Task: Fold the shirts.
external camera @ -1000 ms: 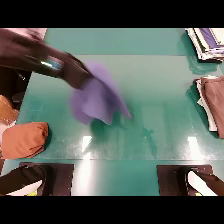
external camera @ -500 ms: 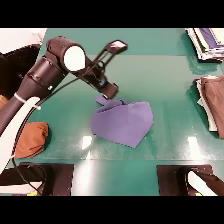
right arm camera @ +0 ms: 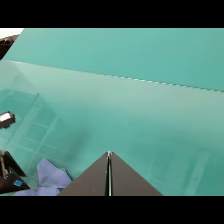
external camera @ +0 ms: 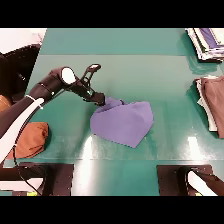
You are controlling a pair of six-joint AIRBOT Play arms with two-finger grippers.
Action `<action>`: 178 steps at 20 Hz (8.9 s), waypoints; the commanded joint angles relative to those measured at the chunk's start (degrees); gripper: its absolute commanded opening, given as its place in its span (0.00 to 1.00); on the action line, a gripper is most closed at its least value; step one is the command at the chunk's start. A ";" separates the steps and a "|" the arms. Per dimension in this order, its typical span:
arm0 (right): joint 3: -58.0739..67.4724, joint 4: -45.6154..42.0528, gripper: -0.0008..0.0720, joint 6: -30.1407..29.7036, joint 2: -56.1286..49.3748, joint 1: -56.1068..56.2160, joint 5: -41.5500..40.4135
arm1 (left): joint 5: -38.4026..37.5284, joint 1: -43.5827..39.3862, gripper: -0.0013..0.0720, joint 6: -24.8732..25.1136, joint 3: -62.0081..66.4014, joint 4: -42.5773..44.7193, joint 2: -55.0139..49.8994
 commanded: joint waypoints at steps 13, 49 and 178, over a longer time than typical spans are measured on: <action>-28.63 -0.17 0.04 2.62 -0.02 -0.02 1.09 | 3.13 -0.50 0.05 -0.50 5.29 2.97 -0.72; -3.41 -1.51 0.03 5.03 11.87 5.75 -3.04 | -0.33 3.06 0.05 -8.68 28.02 15.19 37.90; -39.56 -16.50 0.56 4.52 -6.05 -10.08 13.77 | 1.86 25.90 0.05 -3.85 -29.92 -0.92 29.46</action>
